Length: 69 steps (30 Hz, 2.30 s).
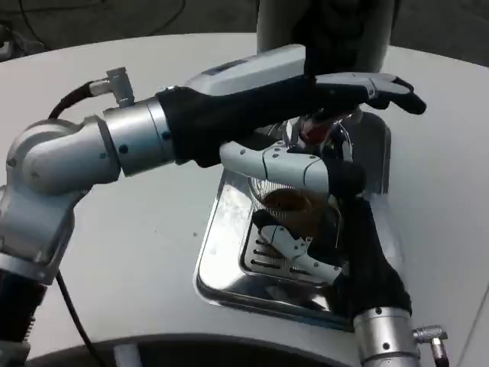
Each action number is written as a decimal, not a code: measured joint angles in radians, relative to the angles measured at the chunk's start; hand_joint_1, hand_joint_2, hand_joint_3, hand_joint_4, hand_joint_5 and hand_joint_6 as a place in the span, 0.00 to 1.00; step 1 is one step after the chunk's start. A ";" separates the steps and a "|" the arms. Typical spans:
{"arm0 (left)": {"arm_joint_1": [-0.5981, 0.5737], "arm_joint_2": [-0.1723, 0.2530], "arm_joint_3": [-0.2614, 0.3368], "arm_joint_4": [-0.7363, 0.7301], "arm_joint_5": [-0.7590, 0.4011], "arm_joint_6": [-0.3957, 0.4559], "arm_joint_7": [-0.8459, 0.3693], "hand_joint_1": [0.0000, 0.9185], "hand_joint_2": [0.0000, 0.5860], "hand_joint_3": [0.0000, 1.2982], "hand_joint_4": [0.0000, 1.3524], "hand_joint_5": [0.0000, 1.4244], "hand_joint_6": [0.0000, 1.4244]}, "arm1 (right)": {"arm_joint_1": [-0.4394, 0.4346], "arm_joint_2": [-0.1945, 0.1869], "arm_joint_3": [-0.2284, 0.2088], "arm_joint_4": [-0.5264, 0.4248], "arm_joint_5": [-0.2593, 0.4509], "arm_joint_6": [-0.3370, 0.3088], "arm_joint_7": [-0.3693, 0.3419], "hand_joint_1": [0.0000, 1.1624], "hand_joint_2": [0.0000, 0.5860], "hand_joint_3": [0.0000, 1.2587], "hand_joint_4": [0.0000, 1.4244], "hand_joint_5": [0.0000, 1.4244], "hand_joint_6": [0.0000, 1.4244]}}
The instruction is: Grasp the cup under the faucet to collect the drink, then remove the cup.
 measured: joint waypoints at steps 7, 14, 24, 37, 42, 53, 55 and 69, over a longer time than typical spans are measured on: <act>0.000 0.005 0.001 0.000 0.000 -0.002 0.000 0.00 0.23 0.15 0.07 0.10 0.10 | -0.010 0.017 0.009 0.041 -0.010 -0.021 -0.023 0.66 0.36 0.10 0.14 0.20 0.04; 0.000 0.012 0.001 0.000 0.000 -0.003 0.000 0.00 0.24 0.15 0.07 0.10 0.10 | -0.021 0.018 0.014 0.090 -0.009 -0.074 -0.065 0.67 0.38 0.19 0.20 0.25 0.08; 0.012 0.014 0.005 0.000 -0.001 -0.008 0.008 0.00 0.21 0.15 0.08 0.10 0.10 | -0.026 0.019 0.016 0.131 -0.009 -0.120 -0.147 0.69 0.37 0.31 0.31 0.35 0.18; 0.039 0.015 0.030 -0.007 -0.028 -0.010 0.014 0.00 0.20 0.15 0.08 0.11 0.11 | -0.025 0.020 0.021 0.150 -0.008 -0.151 -0.213 0.71 0.38 0.44 0.45 0.49 0.35; 0.054 0.011 0.060 -0.008 -0.035 -0.011 0.024 0.00 0.19 0.14 0.09 0.12 0.12 | -0.016 0.019 0.022 0.147 -0.008 -0.156 -0.226 0.71 0.36 0.47 0.50 0.53 0.39; 0.079 -0.009 0.121 -0.053 -0.105 -0.010 0.045 0.00 0.19 0.16 0.13 0.16 0.15 | 0.019 0.019 0.022 0.115 -0.008 -0.165 -0.237 0.72 0.34 0.51 0.54 0.61 0.49; 0.082 -0.011 0.134 -0.067 -0.119 -0.006 0.045 0.00 0.19 0.17 0.14 0.17 0.16 | 0.025 0.019 0.022 0.102 -0.009 -0.165 -0.237 0.72 0.33 0.52 0.55 0.62 0.51; 0.192 0.008 0.244 -0.220 -0.208 0.074 0.065 0.00 0.19 0.18 0.16 0.19 0.17 | 0.086 0.017 0.021 0.020 -0.014 -0.161 -0.230 0.73 0.32 0.58 0.62 0.72 0.63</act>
